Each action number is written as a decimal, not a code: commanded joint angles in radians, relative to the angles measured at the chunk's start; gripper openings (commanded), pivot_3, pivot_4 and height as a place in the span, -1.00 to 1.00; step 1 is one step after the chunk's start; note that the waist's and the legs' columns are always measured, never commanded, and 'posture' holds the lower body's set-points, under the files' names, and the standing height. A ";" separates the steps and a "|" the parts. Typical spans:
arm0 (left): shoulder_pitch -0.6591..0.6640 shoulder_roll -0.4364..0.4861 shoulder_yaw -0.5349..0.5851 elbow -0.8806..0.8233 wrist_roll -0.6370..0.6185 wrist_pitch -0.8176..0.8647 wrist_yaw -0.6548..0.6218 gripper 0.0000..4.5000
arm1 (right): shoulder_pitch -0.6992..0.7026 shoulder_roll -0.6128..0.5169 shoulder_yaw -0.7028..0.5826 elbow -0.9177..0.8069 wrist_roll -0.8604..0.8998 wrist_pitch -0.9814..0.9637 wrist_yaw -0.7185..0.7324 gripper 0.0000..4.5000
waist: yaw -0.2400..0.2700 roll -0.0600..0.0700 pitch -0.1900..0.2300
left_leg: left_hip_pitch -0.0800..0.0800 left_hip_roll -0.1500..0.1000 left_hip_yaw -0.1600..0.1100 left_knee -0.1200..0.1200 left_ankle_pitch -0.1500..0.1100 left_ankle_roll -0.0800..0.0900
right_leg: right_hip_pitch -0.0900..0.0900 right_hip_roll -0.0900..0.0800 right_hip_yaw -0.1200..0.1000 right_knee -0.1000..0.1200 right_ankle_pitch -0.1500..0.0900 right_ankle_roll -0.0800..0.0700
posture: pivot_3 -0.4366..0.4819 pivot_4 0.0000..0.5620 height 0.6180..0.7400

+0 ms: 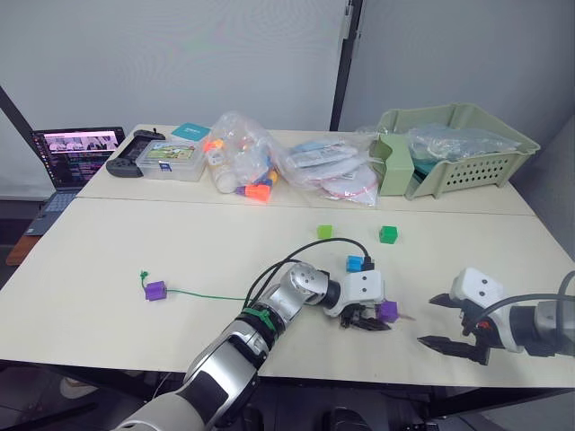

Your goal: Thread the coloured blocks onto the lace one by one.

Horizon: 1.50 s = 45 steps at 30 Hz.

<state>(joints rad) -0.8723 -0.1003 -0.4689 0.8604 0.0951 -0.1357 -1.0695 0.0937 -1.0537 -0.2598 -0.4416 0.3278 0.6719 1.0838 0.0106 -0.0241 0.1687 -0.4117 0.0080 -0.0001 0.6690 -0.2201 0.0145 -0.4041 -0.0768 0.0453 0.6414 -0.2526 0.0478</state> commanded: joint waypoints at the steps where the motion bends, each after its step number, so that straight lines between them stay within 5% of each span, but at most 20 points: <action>1: -0.033 -0.021 0.006 -0.007 0.006 -0.022 -0.003 -0.38 | -0.037 0.008 0.047 0.010 -0.029 -0.042 -0.037 1.00 | -0.001 0.000 0.000 | 0.000 0.000 0.000 0.000 0.000 0.000 | 0.000 0.000 0.000 0.000 0.000 0.000 | -0.05 -0.47 1.00; 11: -0.021 0.002 0.009 -0.041 0.011 0.005 -0.012 -0.47 | -0.207 0.046 0.270 0.159 -0.100 -0.104 -0.039 1.00 | -0.002 0.000 0.000 | -0.001 0.000 0.000 0.000 0.000 0.000 | 0.000 0.000 0.000 0.000 0.000 0.000 | -0.05 -0.47 1.00; 25: 0.031 0.099 0.014 -0.210 -0.009 0.095 -0.107 -0.47 | -0.319 0.067 0.386 0.247 -0.141 -0.116 -0.002 -1.00 | -0.010 0.000 0.000 | 0.001 0.000 0.000 0.000 0.000 0.000 | 0.000 0.000 0.000 0.001 0.000 0.000 | -0.05 -0.47 1.00; 28: 0.047 0.154 0.032 -0.287 -0.015 0.137 -0.121 -0.47 | -0.342 0.068 0.399 0.264 -0.144 -0.129 0.015 -1.00 | -0.011 0.001 0.000 | 0.001 0.001 0.000 0.000 0.000 0.000 | 0.000 0.000 0.000 0.001 0.000 0.000 | -0.05 -0.47 1.00; 38: 0.293 0.582 0.192 -0.750 -0.084 0.326 -0.142 -0.47 | -0.550 0.154 0.533 0.383 -0.185 -0.211 0.130 -1.00 | -0.039 0.001 0.000 | 0.004 0.005 -0.002 -0.002 0.000 0.000 | -0.001 0.003 0.001 0.004 0.001 -0.002 | -0.05 -0.47 1.00; 45: 0.602 0.896 0.461 -0.883 -0.194 0.300 -0.152 -0.47 | -0.688 0.230 0.619 0.478 -0.228 -0.272 0.215 -1.00 | -0.030 0.001 0.000 | 0.005 0.007 -0.002 -0.002 0.000 0.000 | -0.002 0.001 0.000 0.002 0.001 -0.003 | -0.05 -0.47 1.00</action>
<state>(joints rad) -0.2858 0.7641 -0.0752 -0.0110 -0.0787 0.1783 -1.2260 -0.5698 -0.8244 0.3605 0.0369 0.1048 0.4239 1.2778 -0.0194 -0.0236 0.1687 -0.4066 0.0151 -0.0021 0.6663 -0.2204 0.0147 -0.4061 -0.0760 0.0446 0.6442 -0.2521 0.0445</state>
